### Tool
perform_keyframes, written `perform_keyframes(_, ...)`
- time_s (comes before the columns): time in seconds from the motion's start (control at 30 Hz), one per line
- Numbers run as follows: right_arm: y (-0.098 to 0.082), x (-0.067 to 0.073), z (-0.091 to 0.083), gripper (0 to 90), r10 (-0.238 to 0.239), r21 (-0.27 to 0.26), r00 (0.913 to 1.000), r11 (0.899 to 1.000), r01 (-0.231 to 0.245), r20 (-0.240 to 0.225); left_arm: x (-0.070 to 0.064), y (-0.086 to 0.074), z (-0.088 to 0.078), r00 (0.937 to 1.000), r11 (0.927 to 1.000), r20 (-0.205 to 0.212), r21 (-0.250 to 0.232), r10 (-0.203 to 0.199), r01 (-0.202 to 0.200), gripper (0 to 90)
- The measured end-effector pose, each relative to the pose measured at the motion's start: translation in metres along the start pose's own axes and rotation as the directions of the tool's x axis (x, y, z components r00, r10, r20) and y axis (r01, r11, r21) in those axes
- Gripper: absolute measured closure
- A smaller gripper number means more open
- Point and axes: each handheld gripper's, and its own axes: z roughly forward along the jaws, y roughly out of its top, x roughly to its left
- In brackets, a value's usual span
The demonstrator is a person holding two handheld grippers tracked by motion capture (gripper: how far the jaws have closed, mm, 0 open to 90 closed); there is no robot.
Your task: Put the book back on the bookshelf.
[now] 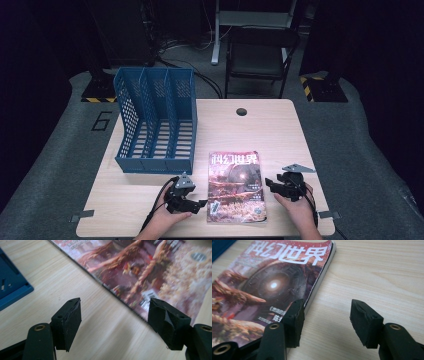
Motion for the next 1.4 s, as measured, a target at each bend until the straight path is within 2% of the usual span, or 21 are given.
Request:
perform_keyframes(0.07, 0.001, 0.002, -0.002, 43.8, 0.008, -0.012, 1.0000, 1.000, -0.008, -0.001, -0.003, 0.003, 0.002, 1.0000, 1.0000, -0.001, -0.001, -0.010, 0.010, 26.9)
perform_keyframes(0.1, 0.001, 0.004, -0.002, 39.0, 0.029, -0.024, 0.9995, 0.999, -0.030, -0.014, -0.005, 0.004, 0.005, 0.9998, 0.9999, 0.009, 0.004, -0.016, 0.016, 26.9)
perform_keyframes(0.13, 0.001, 0.004, -0.002, 39.0, 0.029, -0.024, 0.9995, 0.999, -0.030, -0.014, -0.005, 0.004, 0.005, 0.9998, 0.9999, 0.009, 0.004, -0.016, 0.016, 26.8)
perform_keyframes(0.23, 0.002, 0.006, 0.002, 35.8, 0.054, -0.022, 0.9979, 0.998, -0.055, -0.035, -0.008, 0.003, 0.012, 1.0000, 0.9998, -0.001, 0.022, -0.003, 0.003, 26.7)
perform_keyframes(0.3, 0.004, 0.008, 0.007, 33.8, 0.069, -0.016, 0.9962, 0.997, -0.070, -0.052, -0.011, 0.002, 0.016, 0.9997, 0.9990, -0.011, 0.040, 0.021, -0.021, 26.5)
perform_keyframes(0.33, 0.004, 0.008, 0.007, 33.8, 0.069, -0.016, 0.9962, 0.997, -0.070, -0.052, -0.014, 0.001, 0.018, 0.9994, 0.9987, -0.017, 0.041, 0.030, -0.030, 26.5)
perform_keyframes(0.37, 0.004, 0.008, 0.009, 33.3, 0.069, -0.013, 0.9960, 0.998, -0.069, -0.057, -0.015, 0.001, 0.019, 0.9983, 0.9968, -0.014, 0.058, 0.056, -0.055, 26.4)
perform_keyframes(0.47, 0.004, 0.012, 0.015, 33.0, 0.053, 0.007, 0.9967, 0.999, -0.052, -0.062, -0.022, 0.000, 0.023, 0.9982, 0.9968, 0.005, 0.054, 0.059, -0.060, 25.9)
perform_keyframes(0.53, 0.004, 0.016, 0.018, 33.0, 0.039, 0.014, 0.9969, 0.999, -0.038, -0.068, -0.025, 0.000, 0.024, 0.9977, 0.9961, 0.004, 0.055, 0.068, -0.068, 25.1)
perform_keyframes(0.67, 0.003, 0.024, 0.024, 33.5, 0.020, 0.025, 0.9973, 1.000, -0.018, -0.070, -0.029, -0.001, 0.027, 0.9976, 0.9971, -0.011, 0.035, 0.068, -0.067, 24.9)
perform_keyframes(0.8, 0.003, 0.028, 0.027, 33.8, 0.000, 0.030, 0.9986, 1.000, 0.001, -0.054, -0.032, -0.002, 0.030, 0.9957, 0.9956, -0.014, 0.021, 0.091, -0.091, 22.9)
perform_keyframes(0.87, 0.002, 0.029, 0.030, 34.0, 0.020, 0.040, 0.9985, 0.999, -0.018, -0.051, -0.035, -0.003, 0.032, 0.9949, 0.9951, -0.018, 0.003, 0.099, -0.099, 21.4)
perform_keyframes(0.93, 0.001, 0.030, 0.030, 34.3, 0.021, 0.040, 0.9986, 0.999, -0.019, -0.048, -0.034, -0.004, 0.032, 0.9945, 0.9945, -0.005, 0.004, 0.105, -0.105, 21.4)
perform_keyframes(1.07, 0.001, 0.033, 0.032, 34.5, 0.019, 0.050, 0.9990, 0.999, -0.017, -0.040, -0.036, -0.007, 0.033, 0.9951, 0.9946, -0.007, -0.032, 0.099, -0.099, 21.5)
perform_keyframes(1.17, 0.000, 0.035, 0.033, 34.2, 0.003, 0.053, 0.9993, 0.999, -0.001, -0.038, -0.036, -0.007, 0.034, 0.9947, 0.9942, 0.007, -0.035, 0.102, -0.102, 21.4)
perform_keyframes(1.23, 0.000, 0.035, 0.034, 34.2, -0.005, 0.049, 0.9994, 0.999, 0.007, -0.034, -0.037, -0.007, 0.034, 0.9950, 0.9942, -0.003, -0.040, 0.099, -0.099, 21.3)
perform_keyframes(1.4, 0.000, 0.040, 0.035, 33.1, 0.015, 0.050, 0.9991, 0.999, -0.013, -0.039, -0.036, -0.007, 0.034, 0.9940, 0.9934, 0.001, -0.036, 0.110, -0.110, 21.4)
